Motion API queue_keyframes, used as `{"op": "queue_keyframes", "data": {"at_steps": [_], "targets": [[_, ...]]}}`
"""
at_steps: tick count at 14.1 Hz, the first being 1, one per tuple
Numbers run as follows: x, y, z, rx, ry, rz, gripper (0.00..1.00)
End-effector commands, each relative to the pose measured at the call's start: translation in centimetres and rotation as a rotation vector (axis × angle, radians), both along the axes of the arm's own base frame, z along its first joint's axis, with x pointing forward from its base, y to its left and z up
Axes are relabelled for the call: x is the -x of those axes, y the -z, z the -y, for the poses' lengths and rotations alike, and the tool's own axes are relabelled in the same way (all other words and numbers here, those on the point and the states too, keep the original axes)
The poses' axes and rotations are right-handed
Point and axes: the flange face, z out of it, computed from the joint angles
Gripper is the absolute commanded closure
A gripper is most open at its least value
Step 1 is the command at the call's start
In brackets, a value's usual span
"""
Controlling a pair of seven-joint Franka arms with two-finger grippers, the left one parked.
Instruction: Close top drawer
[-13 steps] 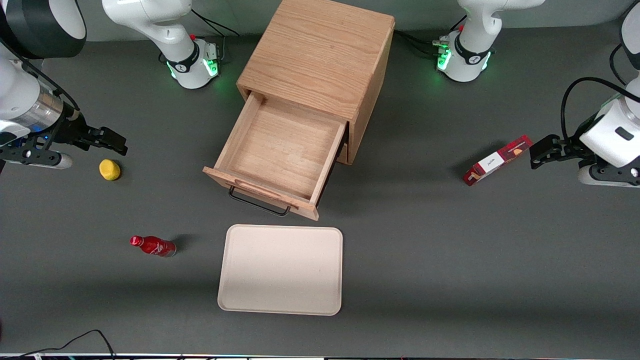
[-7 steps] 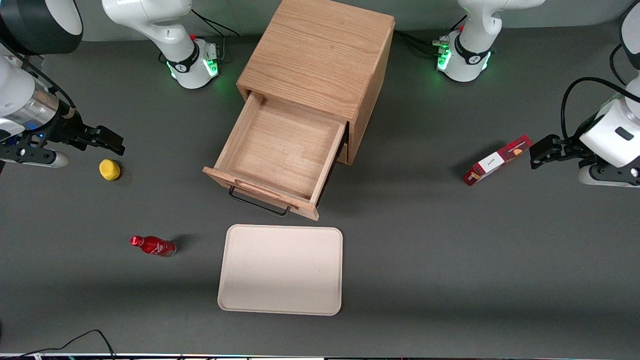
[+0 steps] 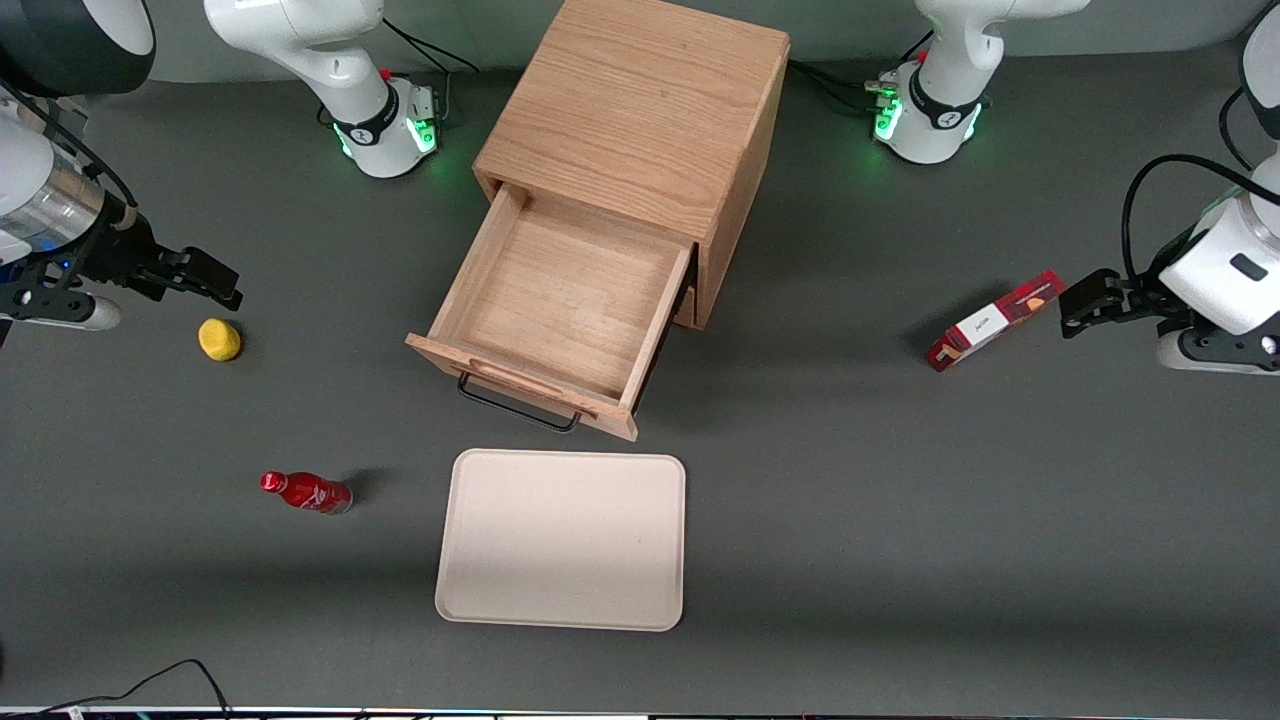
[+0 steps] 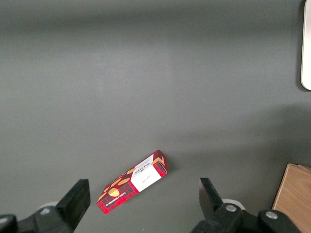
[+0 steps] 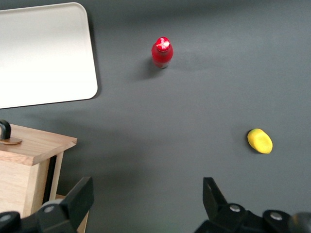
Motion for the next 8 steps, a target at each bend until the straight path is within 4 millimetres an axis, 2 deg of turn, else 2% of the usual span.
{"op": "queue_keyframes", "data": {"at_steps": [1, 5, 7, 8], "targets": [[-2.6, -0.8, -2.4, -0.04, -0.018, 0.011, 0.0], [-6.9, -3.9, -7.6, -0.052, -0.198, 0.042, 0.0], [-8.5, -4.0, -11.3, -0.065, -0.306, 0.028, 0.0], [-9.2, -3.4, -13.2, -0.07, -0.367, 0.019, 0.0]]}}
